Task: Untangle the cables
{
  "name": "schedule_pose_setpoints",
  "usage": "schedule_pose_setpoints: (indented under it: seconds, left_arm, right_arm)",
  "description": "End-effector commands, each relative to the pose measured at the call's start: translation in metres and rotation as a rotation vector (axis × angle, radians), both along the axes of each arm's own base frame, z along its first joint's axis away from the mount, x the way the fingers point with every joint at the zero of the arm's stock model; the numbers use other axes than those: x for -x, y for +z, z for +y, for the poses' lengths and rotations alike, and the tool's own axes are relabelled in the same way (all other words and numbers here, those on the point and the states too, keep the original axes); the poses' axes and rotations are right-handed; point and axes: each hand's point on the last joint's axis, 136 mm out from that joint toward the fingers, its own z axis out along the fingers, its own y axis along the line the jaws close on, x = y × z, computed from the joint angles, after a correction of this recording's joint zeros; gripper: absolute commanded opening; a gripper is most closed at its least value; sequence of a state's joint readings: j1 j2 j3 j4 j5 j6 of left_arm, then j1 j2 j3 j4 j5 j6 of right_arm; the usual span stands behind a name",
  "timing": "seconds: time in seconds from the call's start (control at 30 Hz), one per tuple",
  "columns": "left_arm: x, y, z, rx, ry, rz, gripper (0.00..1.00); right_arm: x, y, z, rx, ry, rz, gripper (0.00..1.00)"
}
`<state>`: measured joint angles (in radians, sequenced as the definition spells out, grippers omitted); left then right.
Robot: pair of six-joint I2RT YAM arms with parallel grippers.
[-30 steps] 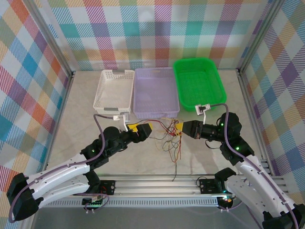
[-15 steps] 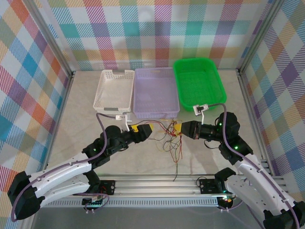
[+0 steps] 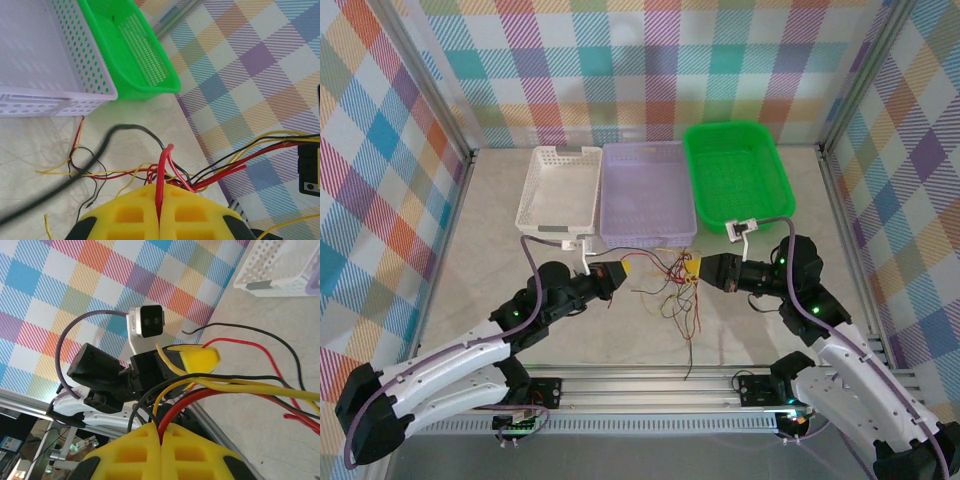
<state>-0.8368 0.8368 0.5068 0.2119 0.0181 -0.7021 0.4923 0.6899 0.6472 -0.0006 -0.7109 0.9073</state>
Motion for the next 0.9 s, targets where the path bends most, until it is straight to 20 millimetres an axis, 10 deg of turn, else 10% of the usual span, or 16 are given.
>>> schedule_pose_setpoints:
  seconds: [0.0, 0.5, 0.87]
  left_arm:
    - [-0.002, 0.015, 0.015, 0.004, 0.037, -0.034, 0.00]
    - [0.004, 0.076, 0.144, -0.301, 0.386, 0.004, 0.00]
    - [0.022, 0.102, 0.197, -0.491, 0.521, -0.061, 0.00]
  right_arm:
    - [0.002, 0.014, -0.004, 0.001, -0.028, -0.079, 0.00]
    - [-0.053, -0.061, -0.076, 0.302, -0.474, 0.070, 0.00]
    - [-0.069, -0.100, -0.135, 0.316, -0.715, 0.275, 0.00]
